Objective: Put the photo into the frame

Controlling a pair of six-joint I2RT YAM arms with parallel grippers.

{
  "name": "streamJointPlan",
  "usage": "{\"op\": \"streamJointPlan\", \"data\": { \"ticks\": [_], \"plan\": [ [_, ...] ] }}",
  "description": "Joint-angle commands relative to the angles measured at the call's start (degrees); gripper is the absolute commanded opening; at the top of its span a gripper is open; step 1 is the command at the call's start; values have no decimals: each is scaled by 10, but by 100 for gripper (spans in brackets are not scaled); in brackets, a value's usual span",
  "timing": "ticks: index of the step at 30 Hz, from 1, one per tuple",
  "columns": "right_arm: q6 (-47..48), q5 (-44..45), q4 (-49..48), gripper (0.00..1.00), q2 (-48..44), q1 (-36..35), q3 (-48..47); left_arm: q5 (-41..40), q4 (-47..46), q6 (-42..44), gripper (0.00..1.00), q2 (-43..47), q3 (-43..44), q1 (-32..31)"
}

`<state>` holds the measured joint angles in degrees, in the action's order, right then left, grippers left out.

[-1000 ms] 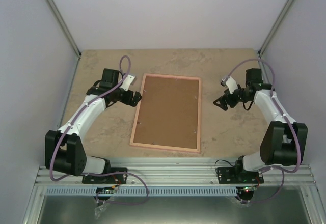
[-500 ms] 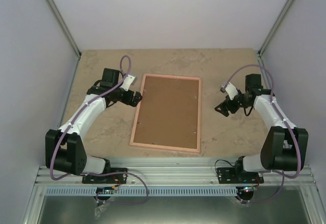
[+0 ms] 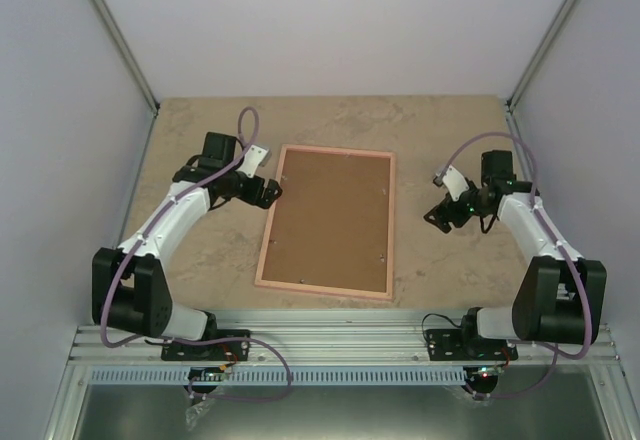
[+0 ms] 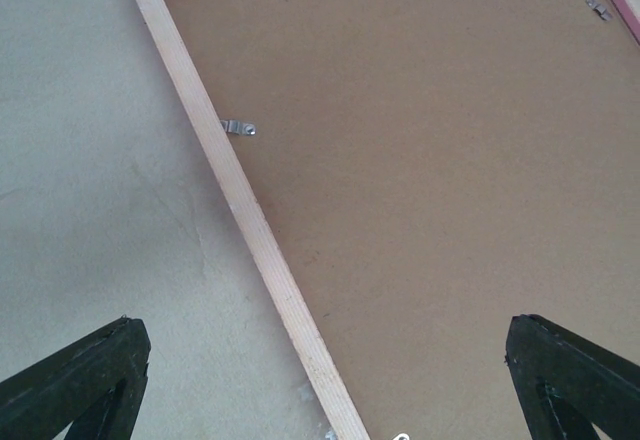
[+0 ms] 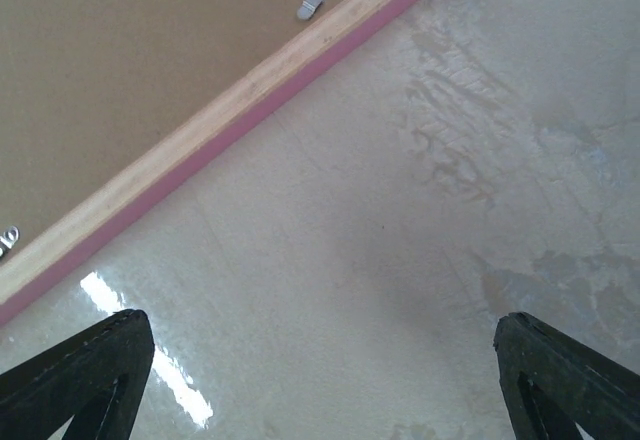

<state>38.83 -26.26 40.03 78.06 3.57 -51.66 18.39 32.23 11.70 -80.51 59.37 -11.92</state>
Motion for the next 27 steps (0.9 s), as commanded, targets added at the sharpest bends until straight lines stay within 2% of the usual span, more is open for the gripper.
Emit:
{"op": "streamJointPlan", "data": {
  "ticks": [1,6,12,20,27],
  "plan": [
    [-60,-6,-49,94,11,-25,-6,27,5,-4,99,-11,19,3],
    [-117,10,-81,92,77,-85,-41,31,4,-6,99,-16,20,3],
    [-170,84,-128,92,160,-157,-81,35,1,-7,99,-17,20,3],
    [-209,90,-123,90,269,-164,-155,42,-2,-9,99,-16,17,3],
    [-238,53,-113,87,322,-164,-200,45,-3,-11,99,-21,20,3]
  ]
}}
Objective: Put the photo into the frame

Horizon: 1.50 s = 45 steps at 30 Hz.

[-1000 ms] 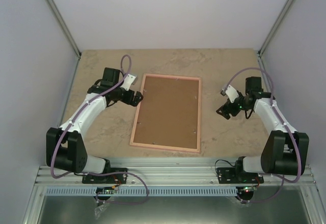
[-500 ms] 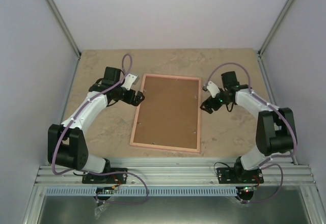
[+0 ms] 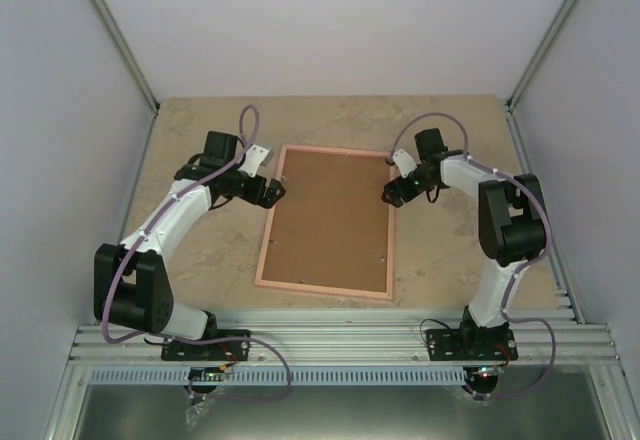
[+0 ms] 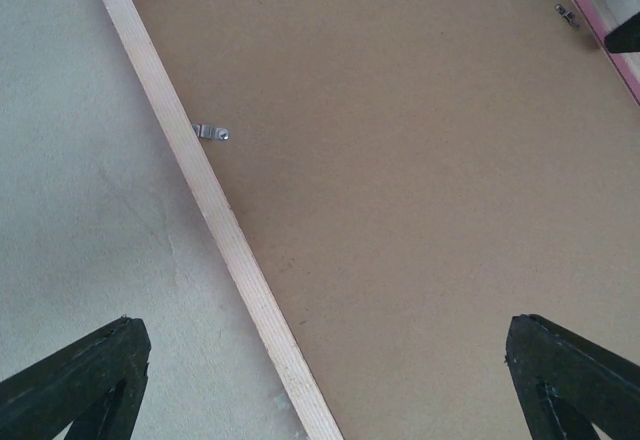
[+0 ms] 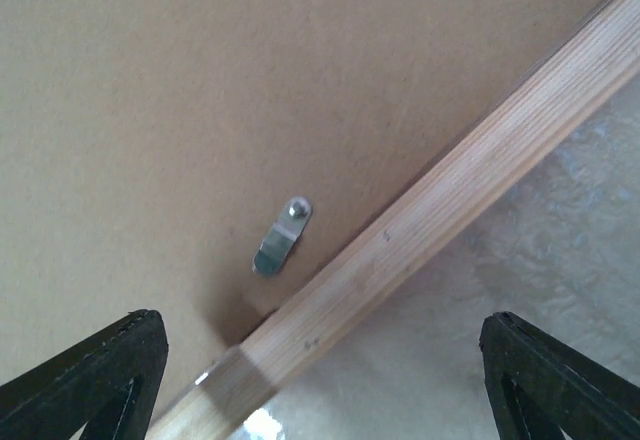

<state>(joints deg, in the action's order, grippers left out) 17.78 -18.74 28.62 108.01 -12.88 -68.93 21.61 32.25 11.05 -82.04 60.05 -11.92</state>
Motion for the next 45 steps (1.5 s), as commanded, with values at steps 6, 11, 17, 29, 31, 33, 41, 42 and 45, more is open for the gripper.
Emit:
{"op": "streamJointPlan", "data": {
  "ticks": [6,11,17,29,31,33,41,42,45],
  "plan": [
    [-35,-17,-4,81,54,1,-51,12,-6,-5,99,-6,10,3],
    [-41,-17,-9,78,71,1,-64,11,-7,-5,99,-7,10,3],
    [-39,-11,-6,66,85,1,-69,9,-7,-4,99,-6,10,3],
    [-6,59,-24,59,79,-8,-35,8,-8,-4,99,-10,12,3],
    [-3,65,-27,56,78,-8,-30,8,-7,-4,99,-10,13,3],
    [-1,64,-26,52,78,-8,-28,8,-8,-4,99,-10,14,3],
    [2,63,-23,35,77,-8,-27,7,-8,-4,99,-9,14,3],
    [3,63,-22,33,75,-8,-28,7,-7,-4,99,-10,14,3],
    [3,65,-22,28,75,-8,-33,8,-7,-4,99,-10,14,3]
  ]
}}
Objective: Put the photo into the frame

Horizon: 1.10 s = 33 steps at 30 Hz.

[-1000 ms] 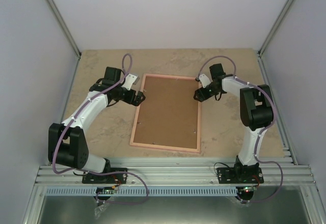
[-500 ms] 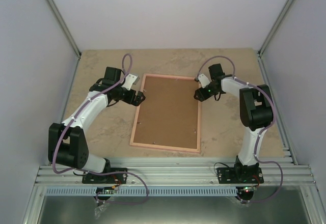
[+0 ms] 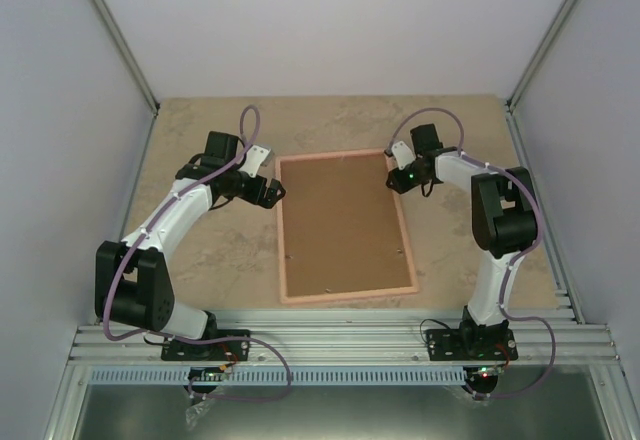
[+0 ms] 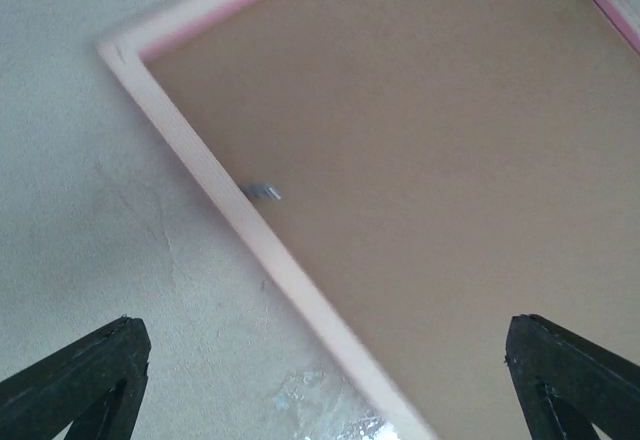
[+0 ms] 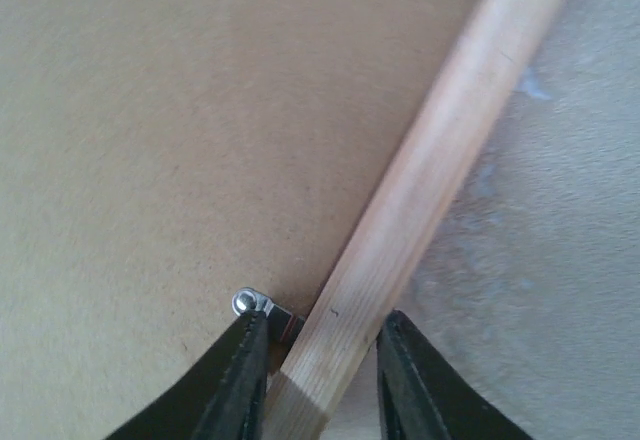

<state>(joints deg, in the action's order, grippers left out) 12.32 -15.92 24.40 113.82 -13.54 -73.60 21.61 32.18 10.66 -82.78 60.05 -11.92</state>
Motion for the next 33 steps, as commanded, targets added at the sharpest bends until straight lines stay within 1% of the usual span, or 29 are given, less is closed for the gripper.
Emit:
{"op": "streamJointPlan", "data": {
  "ticks": [1,6,10,11,14,17,20,24,25,29,33],
  "plan": [
    [59,37,20,26,17,-2,11,8,-6,0,99,-3,14,2],
    [62,45,21,21,24,-2,1,9,-6,1,99,-3,14,2],
    [61,40,22,20,26,-2,-3,9,-7,1,99,-2,13,3],
    [61,35,23,21,23,-2,-3,9,-6,2,99,-2,14,3],
    [59,15,24,31,13,-2,-5,9,-6,1,99,-2,13,3],
    [61,7,30,37,3,-2,-18,11,-5,0,99,-4,14,3],
    [67,8,41,41,-2,3,-35,11,-5,-1,99,-4,15,3],
    [69,-14,61,43,-23,24,-45,10,-5,0,99,-1,15,3],
    [72,-20,66,45,-31,29,-44,10,-5,-1,99,-1,14,3],
    [91,-28,80,46,-65,39,-9,11,-5,-1,99,0,14,3],
    [110,-23,82,46,-99,45,46,14,-5,0,99,-3,15,3]
  ]
}}
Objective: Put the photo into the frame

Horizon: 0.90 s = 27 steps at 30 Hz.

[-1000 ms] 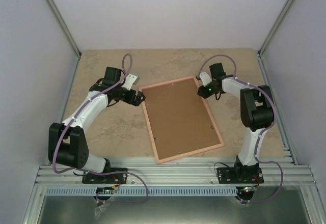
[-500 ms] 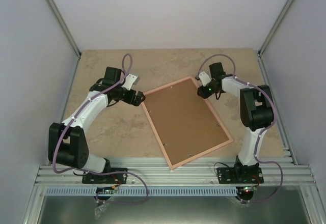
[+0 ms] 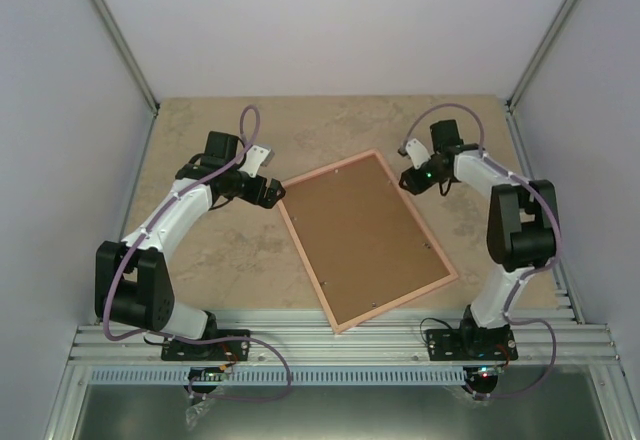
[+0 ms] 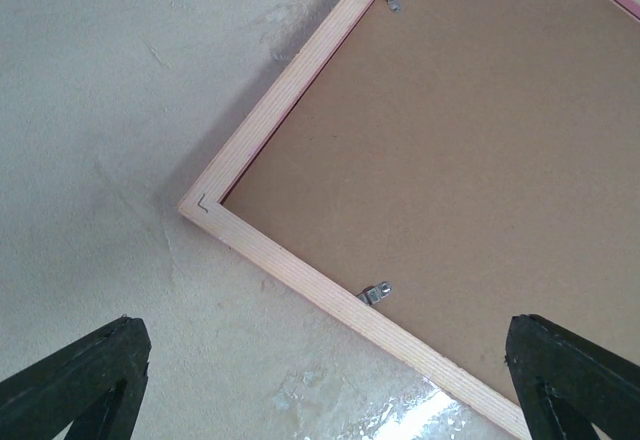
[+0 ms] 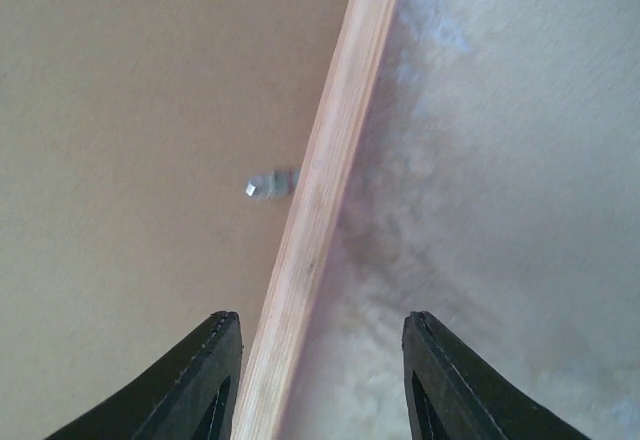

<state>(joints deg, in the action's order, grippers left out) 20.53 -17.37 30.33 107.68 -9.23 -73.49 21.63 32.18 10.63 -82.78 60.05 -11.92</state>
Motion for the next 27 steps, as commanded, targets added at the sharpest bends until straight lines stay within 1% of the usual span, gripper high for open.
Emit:
{"op": "streamJointPlan", "data": {
  "ticks": [1,6,12,14,18,22,27],
  "plan": [
    [31,-8,21,46,-46,3,59,14,-5,-1,99,-3,15,3],
    [52,-4,37,47,-78,5,115,16,-4,-1,99,-3,16,3],
    [110,-2,73,67,-164,21,192,16,-6,1,99,-1,10,3],
    [132,4,86,71,-193,24,211,19,-5,1,99,-5,14,3],
    [178,9,122,71,-227,40,232,23,-1,1,99,-13,21,3],
    [218,7,148,71,-239,61,248,24,-1,2,99,-13,21,3],
    [224,31,116,73,-244,64,286,25,-2,2,99,-11,19,3]
  ]
}}
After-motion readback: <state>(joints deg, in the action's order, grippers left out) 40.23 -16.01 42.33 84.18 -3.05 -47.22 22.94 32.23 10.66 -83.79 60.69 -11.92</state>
